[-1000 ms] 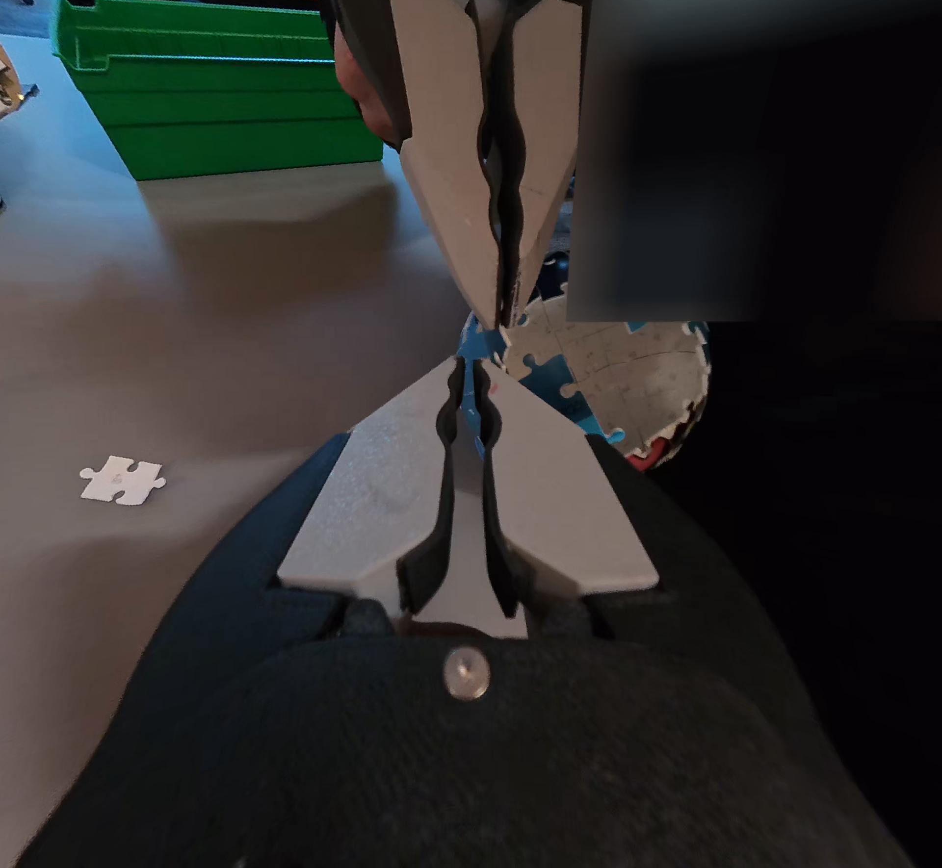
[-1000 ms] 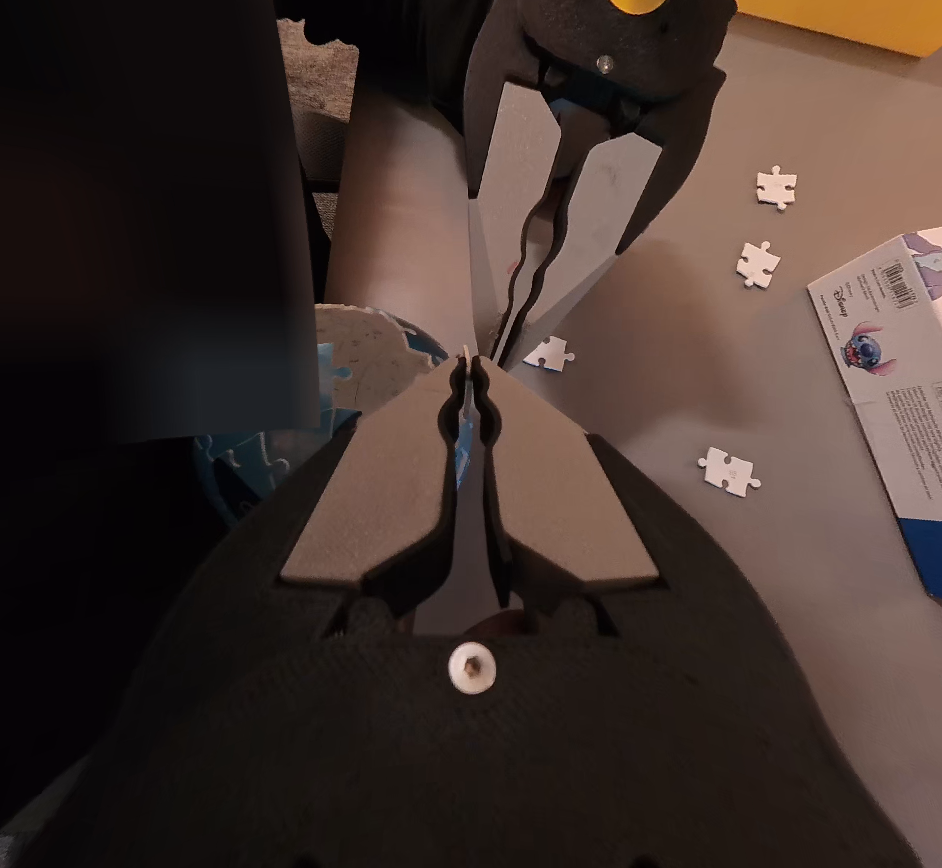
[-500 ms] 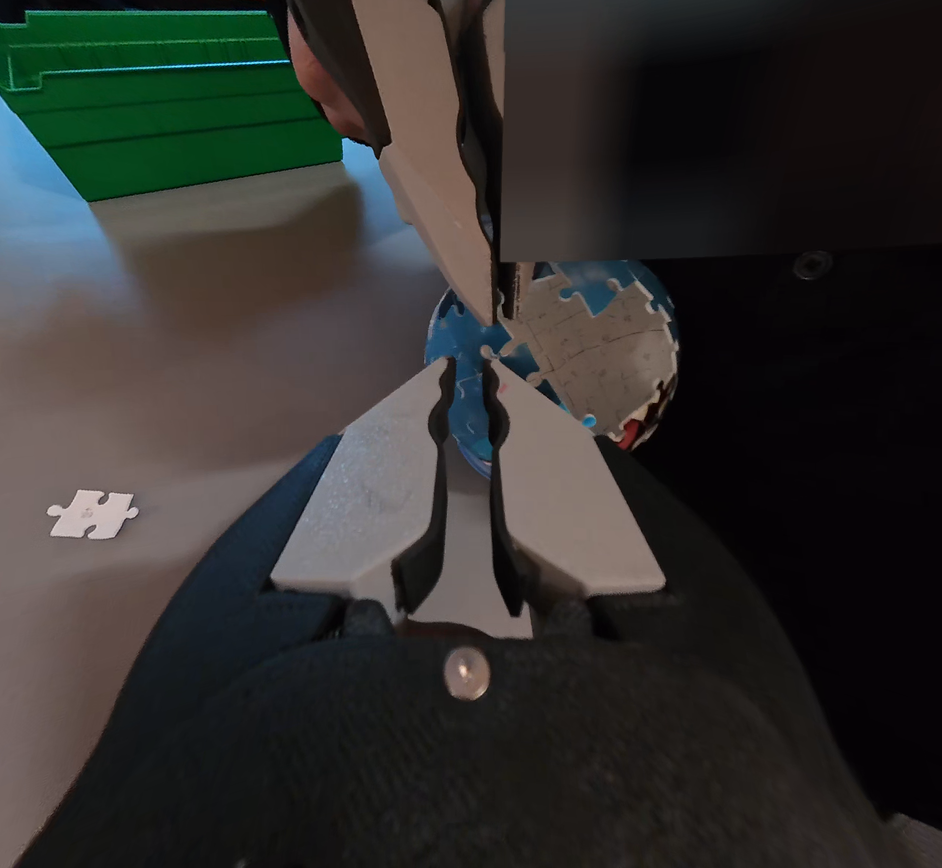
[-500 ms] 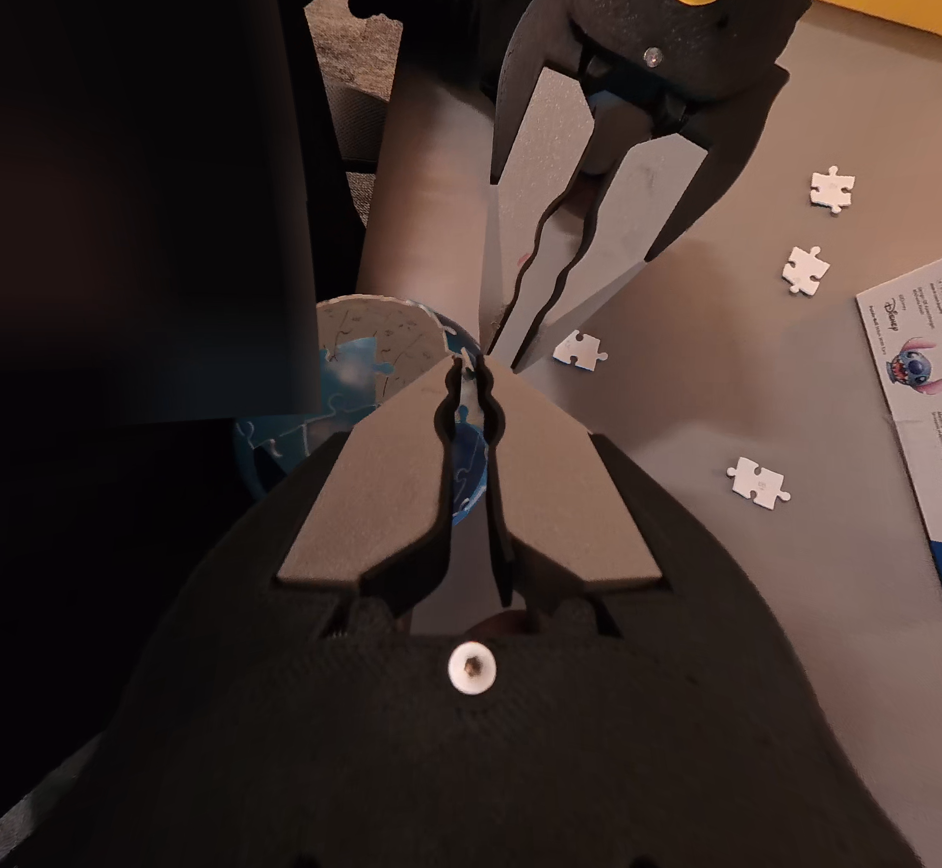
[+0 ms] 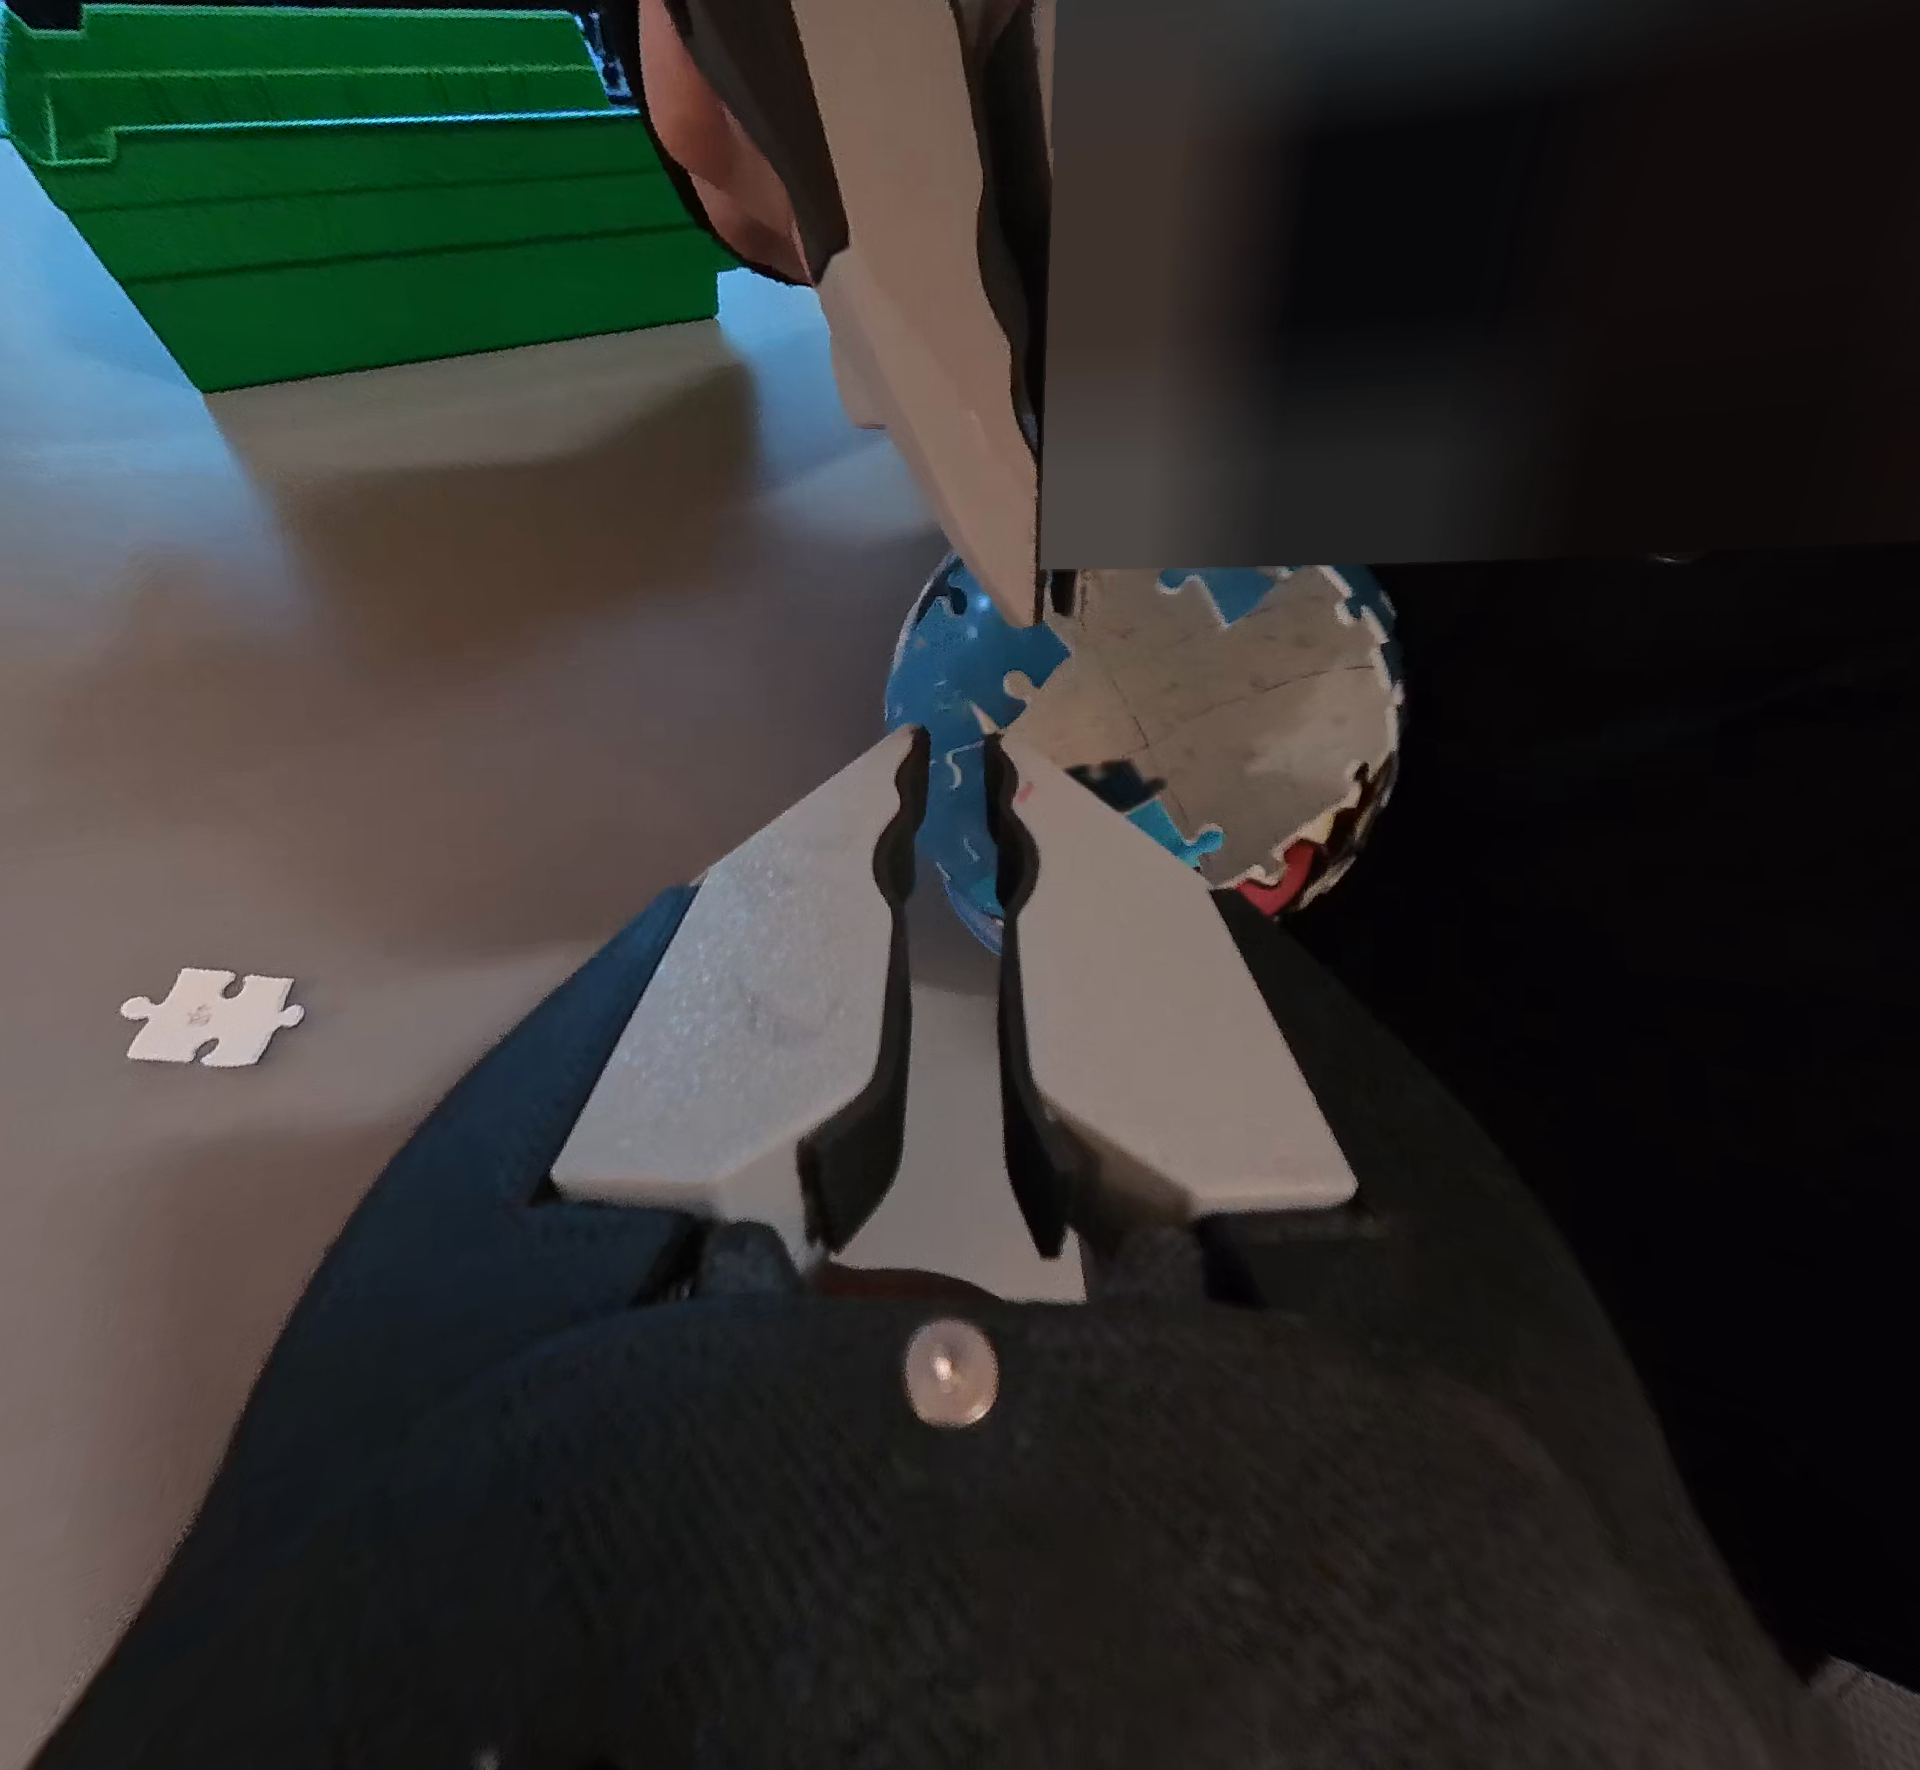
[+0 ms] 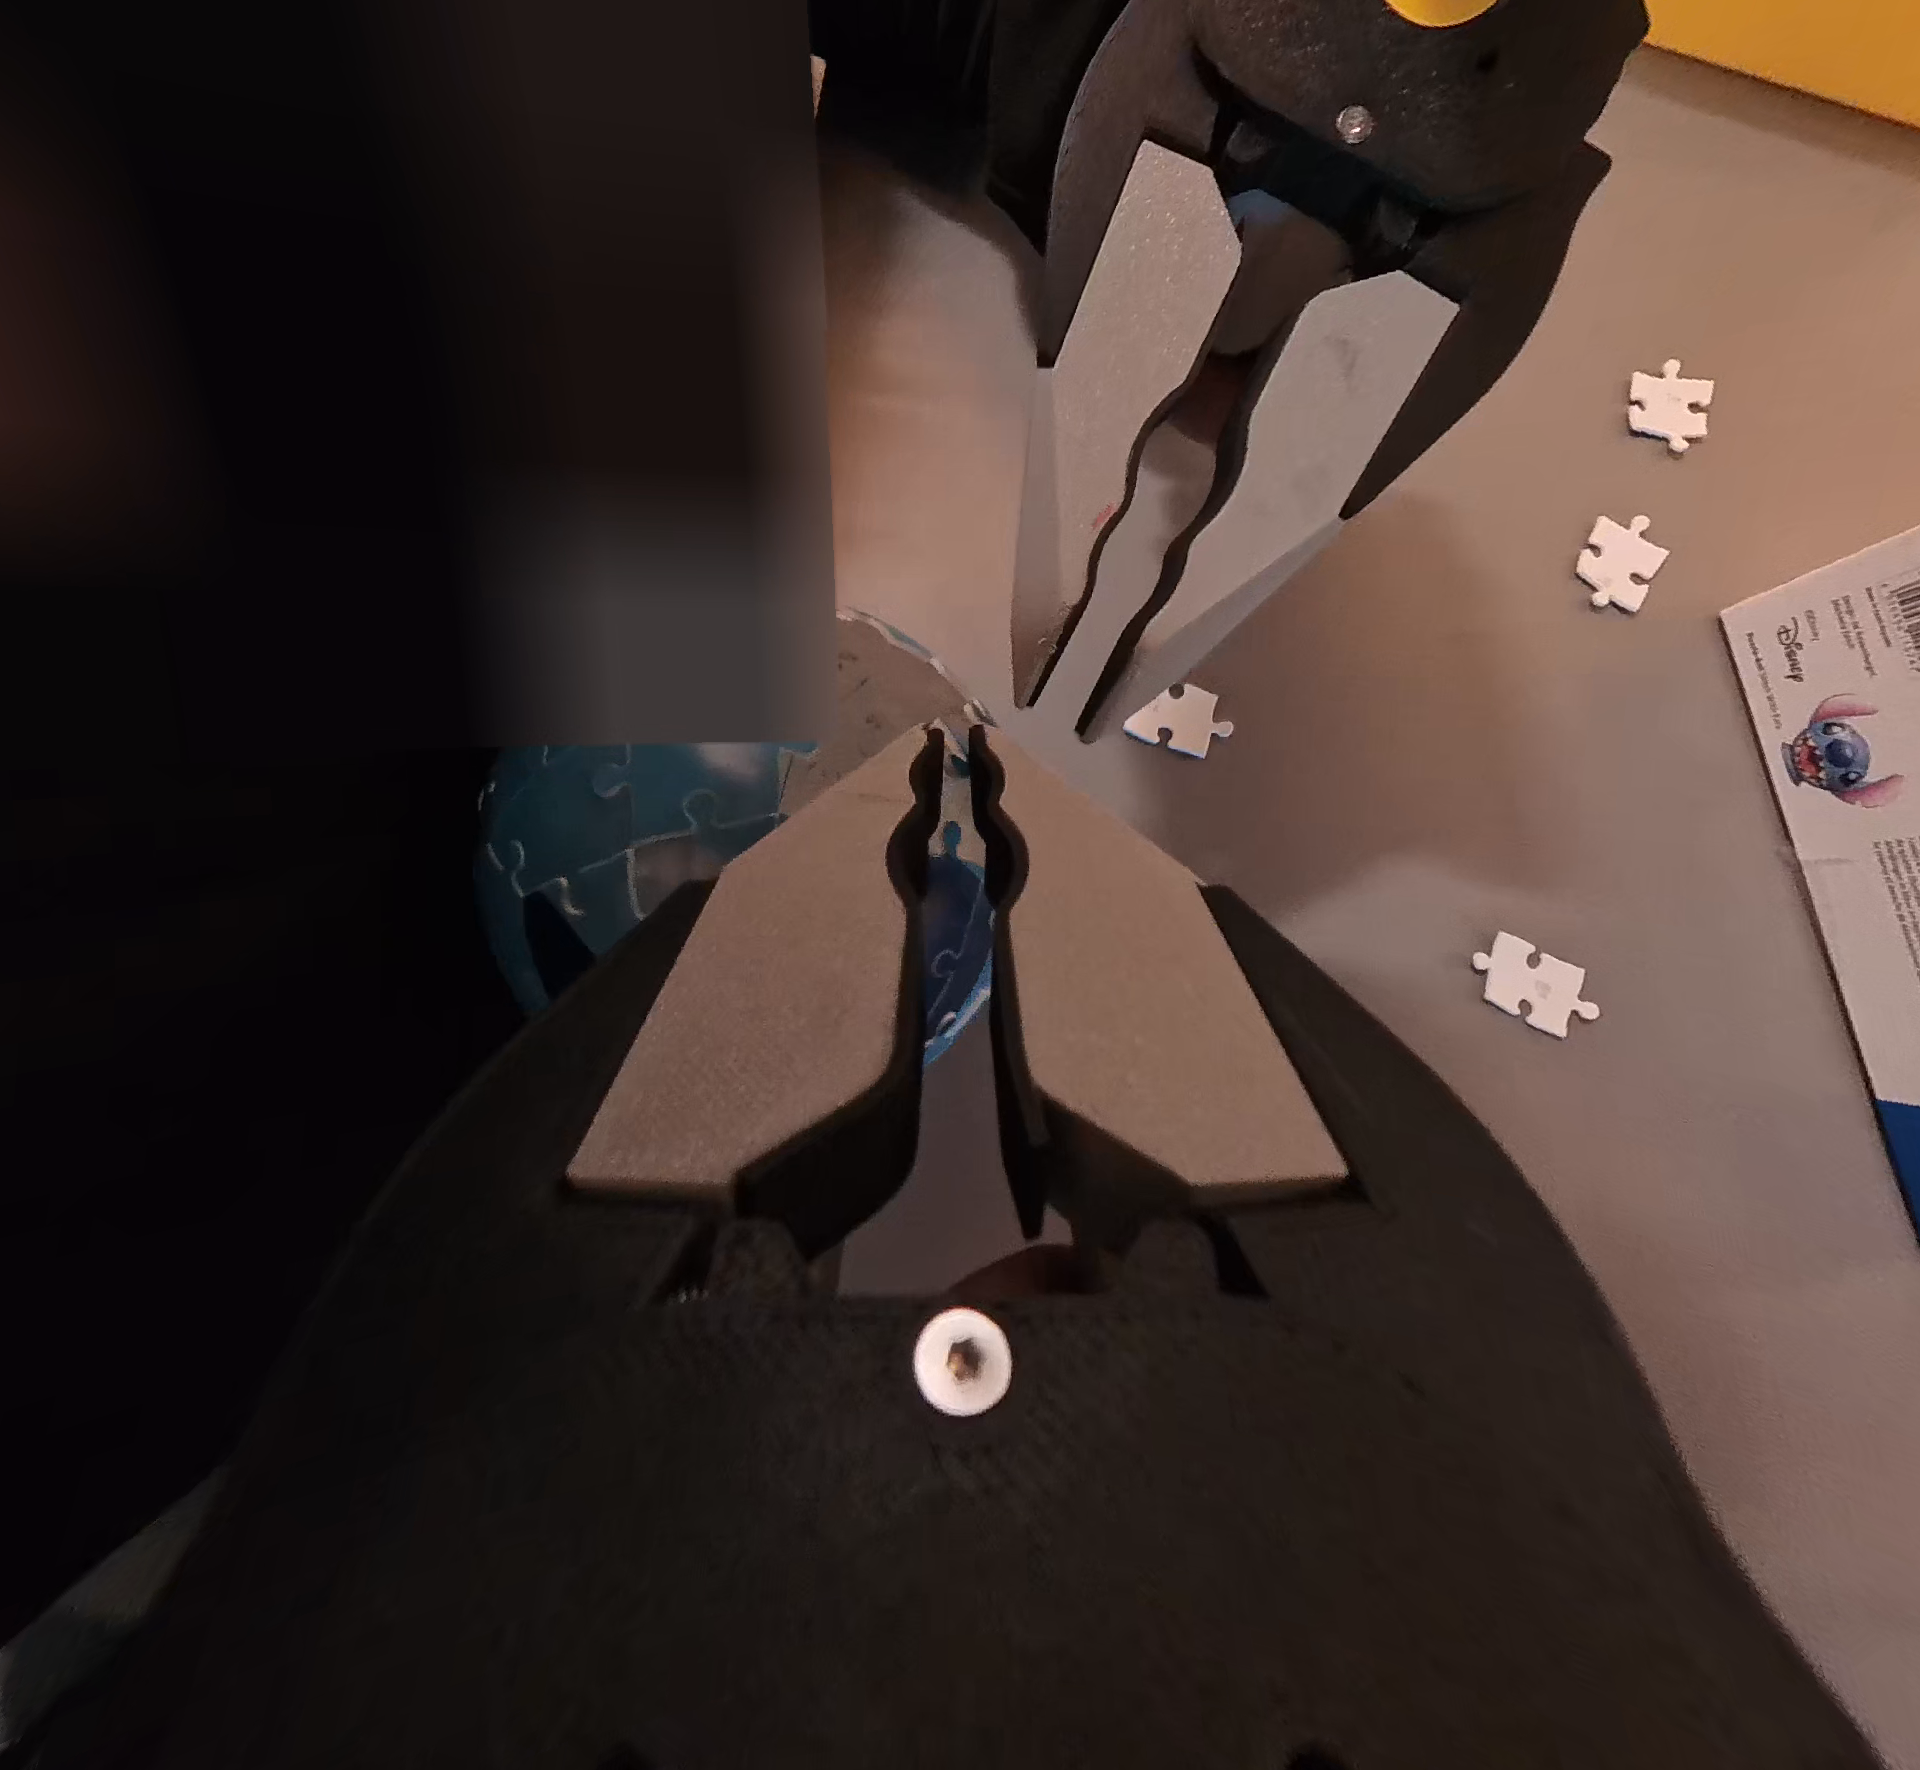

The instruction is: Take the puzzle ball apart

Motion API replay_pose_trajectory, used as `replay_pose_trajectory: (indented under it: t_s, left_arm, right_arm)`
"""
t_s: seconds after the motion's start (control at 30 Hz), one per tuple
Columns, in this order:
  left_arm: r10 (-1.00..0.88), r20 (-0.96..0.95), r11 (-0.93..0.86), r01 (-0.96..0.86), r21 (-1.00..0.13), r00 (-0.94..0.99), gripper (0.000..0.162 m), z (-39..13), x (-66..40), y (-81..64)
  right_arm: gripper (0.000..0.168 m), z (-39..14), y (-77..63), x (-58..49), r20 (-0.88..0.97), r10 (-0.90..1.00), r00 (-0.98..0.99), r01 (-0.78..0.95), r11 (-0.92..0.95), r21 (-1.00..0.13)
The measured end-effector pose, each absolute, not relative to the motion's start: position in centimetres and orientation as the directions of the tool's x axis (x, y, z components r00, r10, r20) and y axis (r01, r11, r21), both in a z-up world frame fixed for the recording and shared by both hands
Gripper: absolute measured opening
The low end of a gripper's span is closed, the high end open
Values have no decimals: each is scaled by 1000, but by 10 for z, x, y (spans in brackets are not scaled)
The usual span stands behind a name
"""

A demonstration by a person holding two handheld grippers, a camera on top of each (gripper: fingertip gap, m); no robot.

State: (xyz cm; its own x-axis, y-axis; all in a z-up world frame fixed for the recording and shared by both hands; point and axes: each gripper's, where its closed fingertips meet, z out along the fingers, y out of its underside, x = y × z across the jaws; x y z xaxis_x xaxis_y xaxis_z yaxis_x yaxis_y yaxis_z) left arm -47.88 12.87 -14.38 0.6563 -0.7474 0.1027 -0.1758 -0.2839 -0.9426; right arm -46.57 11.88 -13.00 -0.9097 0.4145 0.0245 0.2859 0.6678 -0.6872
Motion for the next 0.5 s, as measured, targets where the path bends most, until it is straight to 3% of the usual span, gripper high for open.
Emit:
replay_pose_trajectory:
  t_s: [0.5]
  left_arm:
    - [-769,80,-277,-217,-936,634,18,-149,-459,130]
  right_arm:
    - [0,-134,122,-470,63,470,-880,295,647,-704]
